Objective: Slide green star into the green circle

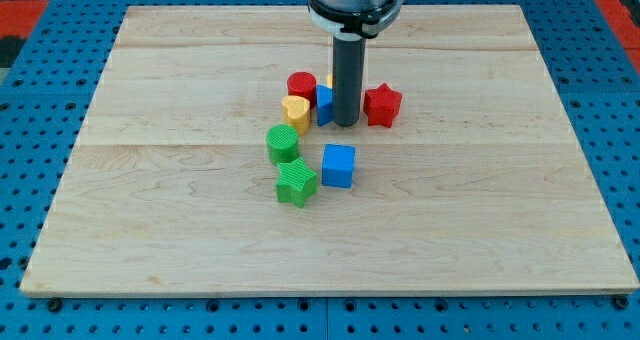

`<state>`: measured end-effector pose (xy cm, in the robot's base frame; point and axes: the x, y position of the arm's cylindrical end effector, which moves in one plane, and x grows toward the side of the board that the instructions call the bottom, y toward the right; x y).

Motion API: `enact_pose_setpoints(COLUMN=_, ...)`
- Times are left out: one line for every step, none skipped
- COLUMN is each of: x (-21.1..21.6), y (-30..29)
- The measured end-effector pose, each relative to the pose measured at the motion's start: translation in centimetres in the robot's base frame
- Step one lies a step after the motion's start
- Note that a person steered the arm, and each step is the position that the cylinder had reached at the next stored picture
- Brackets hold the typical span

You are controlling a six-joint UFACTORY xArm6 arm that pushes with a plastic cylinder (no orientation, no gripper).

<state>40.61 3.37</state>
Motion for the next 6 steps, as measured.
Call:
enact_pose_setpoints(x=0.0, y=5.4)
enact_pose_setpoints(x=-0.3, y=8.4)
enact_pose_setpoints(x=-5.6, y=9.4)
enact_pose_setpoints(x=-9.0, y=10.2)
enact_pose_setpoints(x=-10.1, y=14.8)
enact_pose_setpoints(x=-14.3, y=11.9)
